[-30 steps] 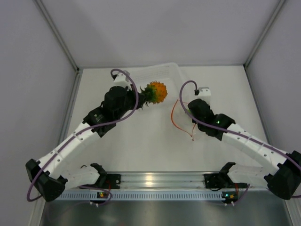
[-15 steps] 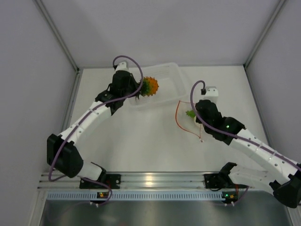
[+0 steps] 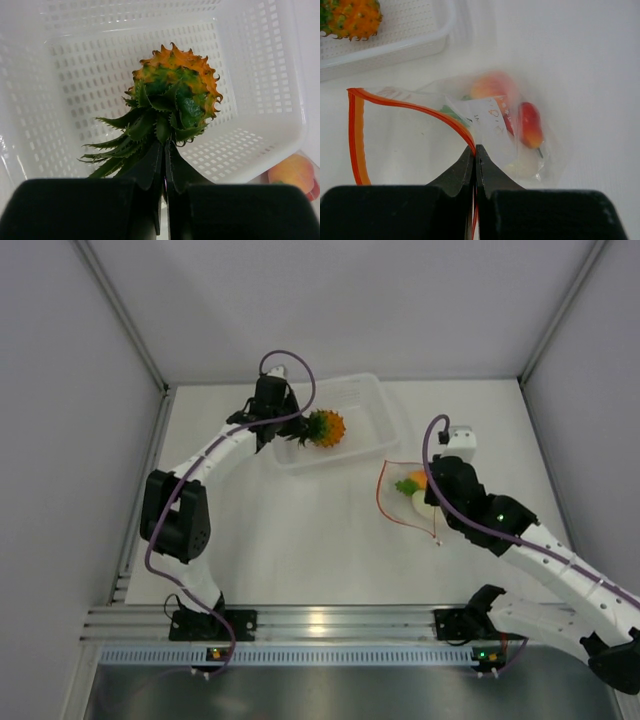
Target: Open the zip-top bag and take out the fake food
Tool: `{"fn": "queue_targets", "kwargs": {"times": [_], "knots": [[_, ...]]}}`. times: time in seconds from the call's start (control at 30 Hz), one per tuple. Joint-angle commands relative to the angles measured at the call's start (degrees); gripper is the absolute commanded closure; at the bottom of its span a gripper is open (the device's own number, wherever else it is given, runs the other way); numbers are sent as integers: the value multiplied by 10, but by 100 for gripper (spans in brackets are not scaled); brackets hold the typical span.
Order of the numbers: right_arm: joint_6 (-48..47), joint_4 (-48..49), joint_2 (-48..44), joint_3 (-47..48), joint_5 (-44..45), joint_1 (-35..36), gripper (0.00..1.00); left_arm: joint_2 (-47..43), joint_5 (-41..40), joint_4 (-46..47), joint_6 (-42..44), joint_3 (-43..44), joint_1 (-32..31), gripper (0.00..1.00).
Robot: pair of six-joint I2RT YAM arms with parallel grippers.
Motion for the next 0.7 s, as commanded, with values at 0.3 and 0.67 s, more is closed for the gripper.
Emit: {"fn": "queue_targets", "kwargs": {"times": [0.3, 0.67], "knots": [[-3, -4, -15, 2, -9, -9, 100, 64, 63, 43, 28, 98, 31, 22], [-5, 2, 4, 20, -30, -8, 100, 3, 62, 13, 73, 128, 30, 2]]}}
